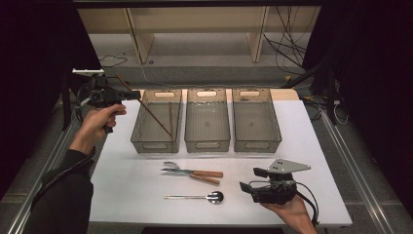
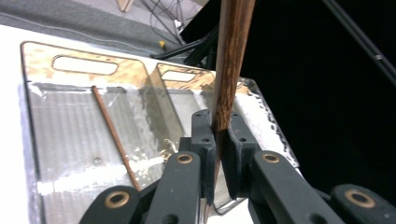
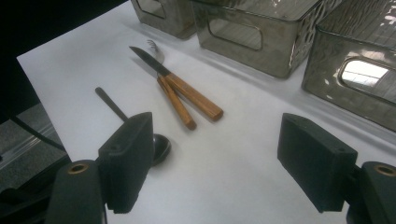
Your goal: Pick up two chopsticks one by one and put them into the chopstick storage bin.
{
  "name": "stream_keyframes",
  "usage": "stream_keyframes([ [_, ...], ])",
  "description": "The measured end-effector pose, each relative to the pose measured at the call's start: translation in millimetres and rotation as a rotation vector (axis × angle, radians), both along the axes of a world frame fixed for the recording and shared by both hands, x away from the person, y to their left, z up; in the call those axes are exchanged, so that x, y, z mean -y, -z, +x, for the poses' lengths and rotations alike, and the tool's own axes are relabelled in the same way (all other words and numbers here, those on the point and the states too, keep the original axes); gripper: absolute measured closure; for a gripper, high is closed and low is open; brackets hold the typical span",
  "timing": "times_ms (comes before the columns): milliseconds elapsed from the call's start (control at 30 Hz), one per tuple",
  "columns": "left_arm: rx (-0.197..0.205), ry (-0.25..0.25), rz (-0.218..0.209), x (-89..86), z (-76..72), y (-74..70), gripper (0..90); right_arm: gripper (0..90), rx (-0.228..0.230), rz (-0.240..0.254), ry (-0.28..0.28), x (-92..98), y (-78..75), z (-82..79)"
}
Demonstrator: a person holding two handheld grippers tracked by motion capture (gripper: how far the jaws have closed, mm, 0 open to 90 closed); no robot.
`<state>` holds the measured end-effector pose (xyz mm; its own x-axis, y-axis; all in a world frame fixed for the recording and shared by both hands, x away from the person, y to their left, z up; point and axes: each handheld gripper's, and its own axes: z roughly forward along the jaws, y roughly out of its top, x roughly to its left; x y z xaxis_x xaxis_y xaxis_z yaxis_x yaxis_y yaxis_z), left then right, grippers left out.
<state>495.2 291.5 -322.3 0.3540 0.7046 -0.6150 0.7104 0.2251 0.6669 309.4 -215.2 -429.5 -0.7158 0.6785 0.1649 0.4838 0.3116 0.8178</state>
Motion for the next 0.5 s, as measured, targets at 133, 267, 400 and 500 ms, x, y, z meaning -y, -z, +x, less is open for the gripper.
stream_keyframes([
  [133, -0.016, -0.017, 0.024, 2.3, 7.6, 4.8, 84.0, 26.4, 0.0, 0.001, -0.007, -0.5, 1.0, -0.6],
  [267, -0.028, -0.019, 0.064, 7.3, 14.2, 7.7, 84.0, 26.0, 0.003, -0.002, -0.009, -1.1, 1.8, -1.3],
  [400, -0.043, -0.01, 0.076, 11.5, 19.0, 13.0, 83.9, 25.9, 0.01, 0.001, -0.008, -0.7, 1.3, -2.3],
  [500, -0.05, -0.002, 0.094, 15.5, 21.0, 17.0, 84.0, 25.9, 0.015, 0.005, -0.005, 0.2, 0.3, -3.0],
])
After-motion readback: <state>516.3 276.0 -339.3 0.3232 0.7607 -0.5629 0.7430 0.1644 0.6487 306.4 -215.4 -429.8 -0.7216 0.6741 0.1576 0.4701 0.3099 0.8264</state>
